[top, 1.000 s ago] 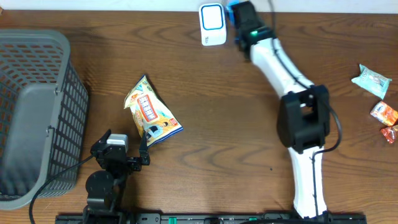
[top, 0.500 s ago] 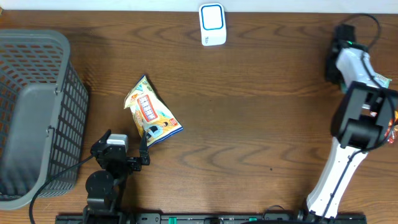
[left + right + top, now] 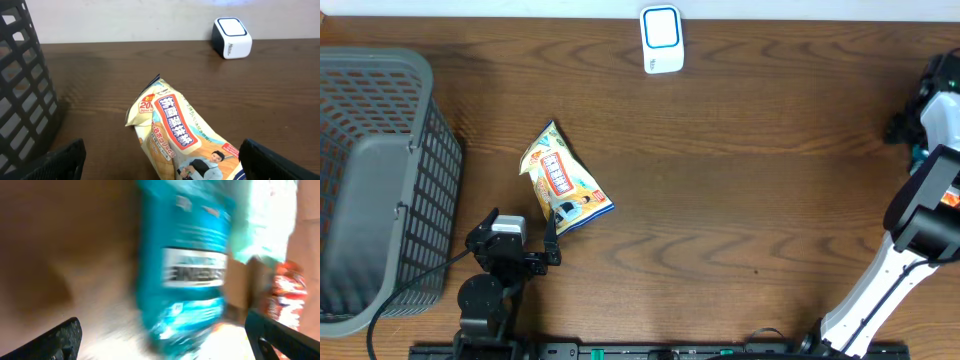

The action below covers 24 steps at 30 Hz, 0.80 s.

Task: Scan the item barcode
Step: 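Carry the mouthwash bottle to the right table edge, then swing the right gripper left over the snack bag and grasp it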

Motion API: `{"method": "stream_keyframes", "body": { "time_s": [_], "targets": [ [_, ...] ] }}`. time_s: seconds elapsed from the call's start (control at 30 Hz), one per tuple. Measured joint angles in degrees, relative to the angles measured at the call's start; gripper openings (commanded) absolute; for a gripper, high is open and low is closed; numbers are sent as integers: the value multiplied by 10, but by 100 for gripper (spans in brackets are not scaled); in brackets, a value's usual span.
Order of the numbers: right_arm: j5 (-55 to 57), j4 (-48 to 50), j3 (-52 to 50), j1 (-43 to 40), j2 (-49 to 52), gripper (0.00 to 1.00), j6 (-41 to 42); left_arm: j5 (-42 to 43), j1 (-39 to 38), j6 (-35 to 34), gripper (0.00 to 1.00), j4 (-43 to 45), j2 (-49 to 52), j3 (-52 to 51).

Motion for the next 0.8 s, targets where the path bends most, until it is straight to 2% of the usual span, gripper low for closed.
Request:
{"method": "stream_keyframes", "body": {
  "time_s": [0.17, 0.3, 0.37, 0.5, 0.6, 0.8],
  "targets": [
    [-157, -17, 23, 53, -79, 99, 23, 0, 0, 0, 98, 0, 0, 0],
    [-330, -30, 41, 123, -150, 99, 44, 0, 0, 0, 98, 0, 0, 0],
    [-428, -37, 47, 172, -168, 99, 49, 0, 0, 0, 98, 0, 0, 0],
    [-539, -42, 44, 269, -158, 99, 54, 0, 0, 0, 98, 0, 0, 0],
    [-563, -42, 38, 364, -128, 99, 57, 0, 0, 0, 98, 0, 0, 0],
    [-540, -7, 27, 542, -81, 99, 63, 0, 0, 0, 98, 0, 0, 0]
  ]
}}
